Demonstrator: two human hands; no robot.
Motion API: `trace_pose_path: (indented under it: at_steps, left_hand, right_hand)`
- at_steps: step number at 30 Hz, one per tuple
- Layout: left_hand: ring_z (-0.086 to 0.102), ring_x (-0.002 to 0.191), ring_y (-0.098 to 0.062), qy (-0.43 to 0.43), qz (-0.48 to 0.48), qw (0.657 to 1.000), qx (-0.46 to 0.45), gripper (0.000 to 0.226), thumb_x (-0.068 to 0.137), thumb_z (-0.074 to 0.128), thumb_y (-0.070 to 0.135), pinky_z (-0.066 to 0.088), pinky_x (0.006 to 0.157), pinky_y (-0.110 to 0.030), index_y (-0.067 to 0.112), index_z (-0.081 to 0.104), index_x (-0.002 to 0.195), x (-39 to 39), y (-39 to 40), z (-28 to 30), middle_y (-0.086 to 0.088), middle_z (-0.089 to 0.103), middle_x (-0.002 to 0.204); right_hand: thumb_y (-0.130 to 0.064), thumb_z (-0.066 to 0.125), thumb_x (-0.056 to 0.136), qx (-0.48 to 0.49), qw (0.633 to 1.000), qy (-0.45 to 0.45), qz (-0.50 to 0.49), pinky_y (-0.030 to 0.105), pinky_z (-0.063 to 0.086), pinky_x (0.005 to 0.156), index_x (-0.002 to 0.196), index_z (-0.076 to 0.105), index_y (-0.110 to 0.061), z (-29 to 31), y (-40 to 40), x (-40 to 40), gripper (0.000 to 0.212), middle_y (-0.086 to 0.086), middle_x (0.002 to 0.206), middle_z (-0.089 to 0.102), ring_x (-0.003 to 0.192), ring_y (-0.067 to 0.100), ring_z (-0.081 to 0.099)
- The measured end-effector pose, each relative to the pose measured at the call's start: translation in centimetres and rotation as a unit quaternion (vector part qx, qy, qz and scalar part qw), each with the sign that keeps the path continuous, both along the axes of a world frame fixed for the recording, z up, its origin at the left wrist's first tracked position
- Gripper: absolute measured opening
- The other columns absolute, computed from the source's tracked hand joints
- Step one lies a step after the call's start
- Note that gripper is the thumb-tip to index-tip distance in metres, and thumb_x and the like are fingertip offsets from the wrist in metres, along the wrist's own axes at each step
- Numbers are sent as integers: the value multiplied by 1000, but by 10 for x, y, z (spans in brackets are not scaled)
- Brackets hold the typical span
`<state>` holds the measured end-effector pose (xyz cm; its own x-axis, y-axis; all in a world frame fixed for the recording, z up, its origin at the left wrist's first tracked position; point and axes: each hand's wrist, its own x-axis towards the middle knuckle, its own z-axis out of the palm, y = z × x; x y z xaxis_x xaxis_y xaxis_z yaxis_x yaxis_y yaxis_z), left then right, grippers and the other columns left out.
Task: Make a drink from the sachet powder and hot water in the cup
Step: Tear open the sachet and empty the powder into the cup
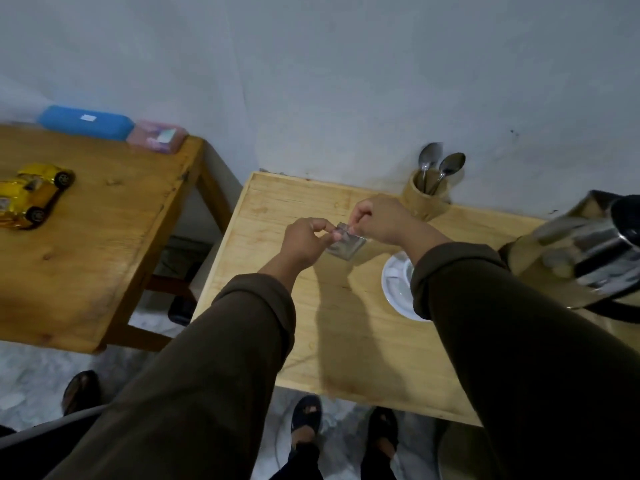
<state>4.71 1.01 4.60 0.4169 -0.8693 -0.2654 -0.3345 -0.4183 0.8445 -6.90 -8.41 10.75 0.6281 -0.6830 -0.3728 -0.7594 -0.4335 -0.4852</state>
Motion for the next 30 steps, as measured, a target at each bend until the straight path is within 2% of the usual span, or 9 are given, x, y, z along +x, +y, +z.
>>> trace_pose_path:
  at_steps: [2,4,8,13,16,19,21,25,30]
  left_hand:
    - [56,101,-10,15,-4,1000,-13,18,84,69,21,38,87,-20,8,75,95,0,2,11,-6,73,106]
    - [59,100,-13,44,-17,998,-31,18,85,67,21,42,87,-23,8,74,97,-2,3,23,-9,72,109]
    - [57,92,-11,33,-60,997,-46,22,87,64,25,42,73,-20,10,73,100,-9,2,48,-7,72,105]
    - [55,86,-9,-22,-105,991,-76,20,89,62,22,38,61,-3,10,74,99,-19,-3,74,1,65,88]
    - [56,84,-14,-67,-128,986,-81,20,90,58,21,42,72,-19,11,73,97,-27,-8,84,-3,66,87]
    - [58,88,-20,-97,-140,982,-80,22,93,52,22,46,82,-33,12,72,94,-35,-11,89,-10,71,97]
    - [54,85,-19,-97,-143,982,-75,23,94,49,21,45,79,-34,12,70,90,-39,-13,91,-9,68,94]
    - [48,74,-14,-17,-101,993,-66,26,93,49,18,37,68,-26,20,59,69,-50,-20,93,0,57,73]
    - [44,59,-8,100,-53,991,-65,36,93,46,10,38,54,-14,21,54,60,-63,-27,99,4,49,62]
  right_hand:
    - [-13,63,83,-22,1000,-13,-3,12,34,55,91,72,-10,12,6,-5,12,-1,82,60,81,14,53]
    - [-12,62,83,-33,999,-31,-14,18,36,55,88,72,-9,22,10,-11,11,-4,73,58,79,16,52]
    - [-12,64,82,-44,996,-61,-40,23,38,70,90,70,-9,44,20,-24,11,-14,66,49,80,14,51]
    - [-11,67,80,-100,987,-101,-72,12,33,55,88,70,-9,59,26,-38,8,-10,66,51,78,14,52]
    - [-13,68,79,-103,982,-128,-89,15,36,58,87,70,-7,63,26,-46,10,-2,73,57,76,14,52]
    - [-10,66,81,-95,980,-140,-101,22,40,65,87,69,-7,64,24,-51,8,1,78,60,76,14,53]
    - [-9,66,81,-88,979,-149,-108,22,39,65,85,69,-7,64,23,-54,5,0,74,58,75,14,52]
    - [-4,64,81,-79,967,-194,-147,18,38,61,74,61,-15,61,19,-58,12,-5,63,52,71,15,50]
    - [-2,60,81,-128,961,-210,-124,28,41,72,78,62,-10,62,14,-63,9,-9,63,50,73,16,50]
